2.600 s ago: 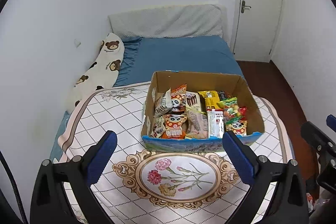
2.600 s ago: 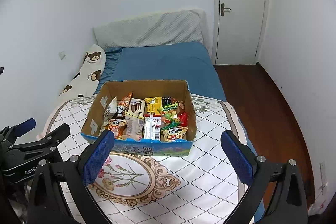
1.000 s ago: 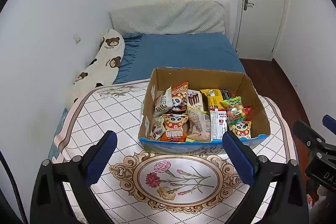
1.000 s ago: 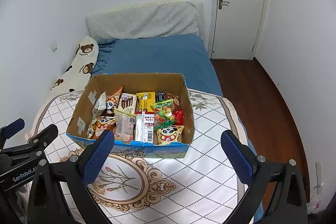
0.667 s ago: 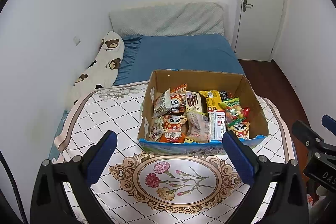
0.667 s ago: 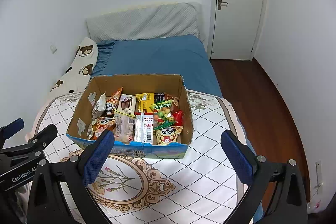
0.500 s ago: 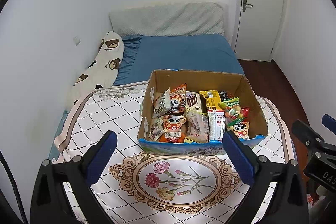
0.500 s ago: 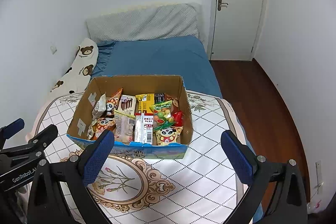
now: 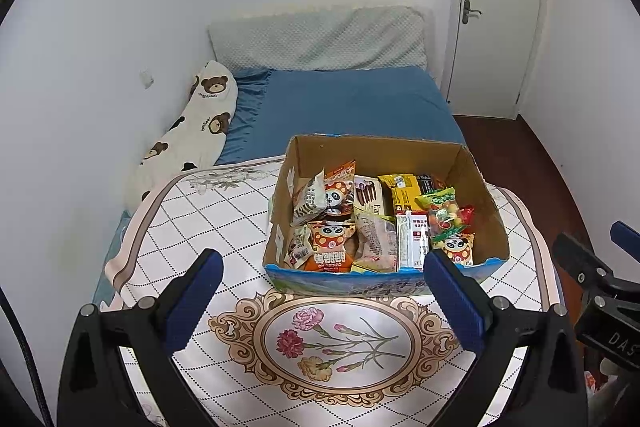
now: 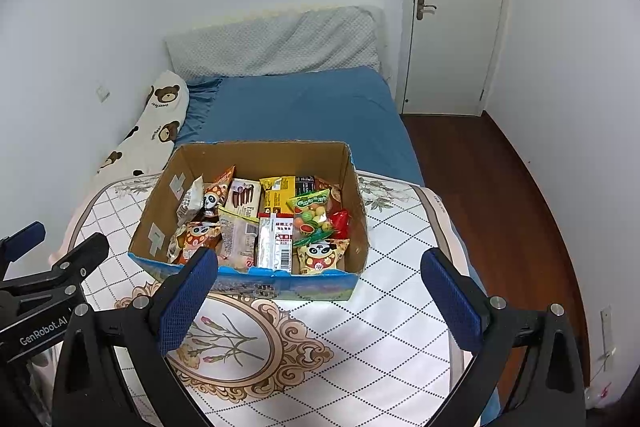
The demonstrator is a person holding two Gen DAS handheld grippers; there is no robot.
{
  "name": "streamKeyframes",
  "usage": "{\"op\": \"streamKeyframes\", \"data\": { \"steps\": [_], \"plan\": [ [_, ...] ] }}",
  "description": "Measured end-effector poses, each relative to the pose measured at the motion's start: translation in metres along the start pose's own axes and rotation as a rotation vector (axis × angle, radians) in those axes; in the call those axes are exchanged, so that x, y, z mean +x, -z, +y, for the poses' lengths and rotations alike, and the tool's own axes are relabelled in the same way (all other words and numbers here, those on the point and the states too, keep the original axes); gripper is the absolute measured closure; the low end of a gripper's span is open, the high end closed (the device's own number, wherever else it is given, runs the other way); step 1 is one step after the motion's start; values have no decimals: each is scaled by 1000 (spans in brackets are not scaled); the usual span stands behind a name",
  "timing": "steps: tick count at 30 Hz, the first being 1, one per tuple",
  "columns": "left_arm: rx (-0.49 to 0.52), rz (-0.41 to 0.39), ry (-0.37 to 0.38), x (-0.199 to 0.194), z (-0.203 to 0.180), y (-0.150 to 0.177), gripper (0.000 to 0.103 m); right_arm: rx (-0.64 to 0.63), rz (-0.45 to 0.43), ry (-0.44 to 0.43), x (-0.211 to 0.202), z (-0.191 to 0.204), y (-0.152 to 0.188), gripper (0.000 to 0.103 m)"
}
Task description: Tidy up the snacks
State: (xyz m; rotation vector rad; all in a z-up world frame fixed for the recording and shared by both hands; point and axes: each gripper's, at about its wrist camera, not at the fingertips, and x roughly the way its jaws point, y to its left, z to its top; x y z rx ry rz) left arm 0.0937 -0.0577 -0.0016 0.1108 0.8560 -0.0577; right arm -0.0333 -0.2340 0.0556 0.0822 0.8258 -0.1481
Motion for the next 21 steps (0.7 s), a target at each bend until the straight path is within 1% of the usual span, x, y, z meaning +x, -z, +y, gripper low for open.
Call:
{"op": "streamKeyframes", "data": {
  "steps": [21],
  "plan": [
    [-2, 4, -3, -1, 4, 0, 0, 5, 13, -7, 4, 1, 3, 0]
  ]
}}
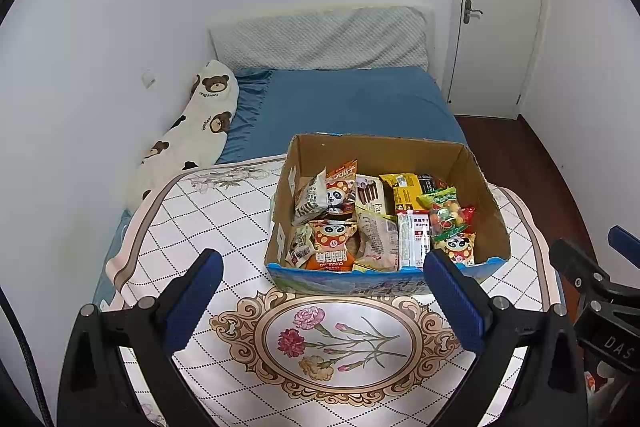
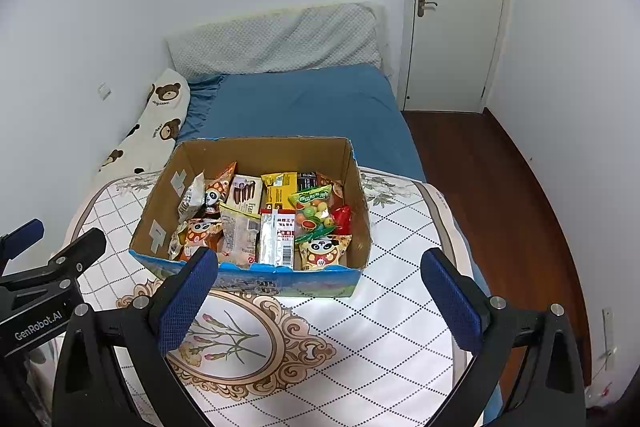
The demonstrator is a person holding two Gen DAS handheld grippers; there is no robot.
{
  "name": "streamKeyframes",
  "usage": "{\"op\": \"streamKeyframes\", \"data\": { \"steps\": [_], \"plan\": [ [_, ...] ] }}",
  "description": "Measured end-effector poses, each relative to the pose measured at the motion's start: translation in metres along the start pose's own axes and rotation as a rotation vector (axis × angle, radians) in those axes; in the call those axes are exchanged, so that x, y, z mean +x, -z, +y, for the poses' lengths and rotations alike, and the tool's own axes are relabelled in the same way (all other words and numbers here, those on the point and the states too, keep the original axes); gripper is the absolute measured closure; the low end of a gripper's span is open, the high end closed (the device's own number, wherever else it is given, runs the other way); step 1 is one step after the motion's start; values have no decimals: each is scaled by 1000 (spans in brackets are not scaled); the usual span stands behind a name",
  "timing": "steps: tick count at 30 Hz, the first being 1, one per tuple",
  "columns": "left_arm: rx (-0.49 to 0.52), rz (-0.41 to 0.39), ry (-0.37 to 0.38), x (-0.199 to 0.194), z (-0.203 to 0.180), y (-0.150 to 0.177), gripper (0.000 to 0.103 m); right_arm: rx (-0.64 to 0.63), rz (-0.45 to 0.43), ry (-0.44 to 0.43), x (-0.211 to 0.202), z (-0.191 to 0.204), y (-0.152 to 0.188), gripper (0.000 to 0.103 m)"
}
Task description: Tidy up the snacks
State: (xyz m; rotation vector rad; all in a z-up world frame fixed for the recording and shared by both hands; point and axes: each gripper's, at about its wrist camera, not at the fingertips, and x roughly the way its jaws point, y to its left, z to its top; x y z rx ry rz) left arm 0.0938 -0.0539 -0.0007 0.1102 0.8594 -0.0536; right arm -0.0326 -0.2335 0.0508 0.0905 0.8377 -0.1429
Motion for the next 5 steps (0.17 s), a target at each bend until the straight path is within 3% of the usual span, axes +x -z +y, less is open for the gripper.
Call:
{"op": "streamKeyframes", "data": {
  "steps": [5],
  "plan": [
    [-1, -8, -1, 0, 0, 2, 0, -2, 0, 5, 0, 1, 0, 0]
  ]
}}
